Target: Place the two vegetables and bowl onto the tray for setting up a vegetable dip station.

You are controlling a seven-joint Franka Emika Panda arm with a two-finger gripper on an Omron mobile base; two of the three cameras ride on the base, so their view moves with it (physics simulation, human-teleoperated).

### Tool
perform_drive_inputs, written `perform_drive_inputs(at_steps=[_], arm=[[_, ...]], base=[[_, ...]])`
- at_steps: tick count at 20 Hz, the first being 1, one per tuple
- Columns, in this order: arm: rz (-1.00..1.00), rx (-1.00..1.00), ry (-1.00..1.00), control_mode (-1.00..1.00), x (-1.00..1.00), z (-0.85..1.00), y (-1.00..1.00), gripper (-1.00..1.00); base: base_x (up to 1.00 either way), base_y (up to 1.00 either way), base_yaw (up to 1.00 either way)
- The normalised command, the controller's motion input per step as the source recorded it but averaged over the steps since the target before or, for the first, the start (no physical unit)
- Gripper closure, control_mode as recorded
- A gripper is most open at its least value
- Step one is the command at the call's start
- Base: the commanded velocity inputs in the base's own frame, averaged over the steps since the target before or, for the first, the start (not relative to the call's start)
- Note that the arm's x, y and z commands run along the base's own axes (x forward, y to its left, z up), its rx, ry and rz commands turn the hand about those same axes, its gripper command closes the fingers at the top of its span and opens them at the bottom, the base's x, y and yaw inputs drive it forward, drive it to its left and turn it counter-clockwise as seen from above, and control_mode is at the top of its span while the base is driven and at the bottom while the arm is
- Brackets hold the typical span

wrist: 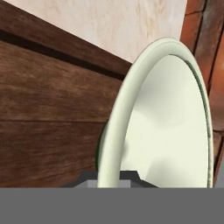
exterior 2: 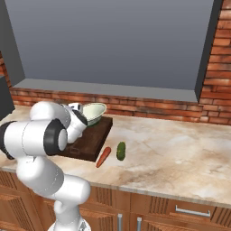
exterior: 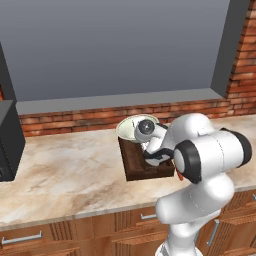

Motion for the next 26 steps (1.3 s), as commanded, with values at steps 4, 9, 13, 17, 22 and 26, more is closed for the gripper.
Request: perform_drive_inputs(at_steps=[4,9,13,17,22,26], arm=[[0.00,0.00,0.00,-1.00,0.11,-0.08,0.00,1.00],[0.00,0.00,0.00,-1.00,0.17,-0.07,0.00,1.00],[0.00,0.00,0.00,-1.00,0.18,-0.09,0.00,1.00],[0.02,0.00,0.00,-1.00,0.04,-0.04,0.00,1.00],[0.01,0.00,0.00,-1.00,0.00,0.00,0.00,-1.00],[0.00,0.00,0.00,-1.00,0.00,0.00,0.00,-1.00]], base=[[0.00,0.00,0.00],[0.00,0.00,0.00],[0.00,0.00,0.00],[0.00,0.00,0.00],[0.00,0.00,0.00],[0.00,0.00,0.00]])
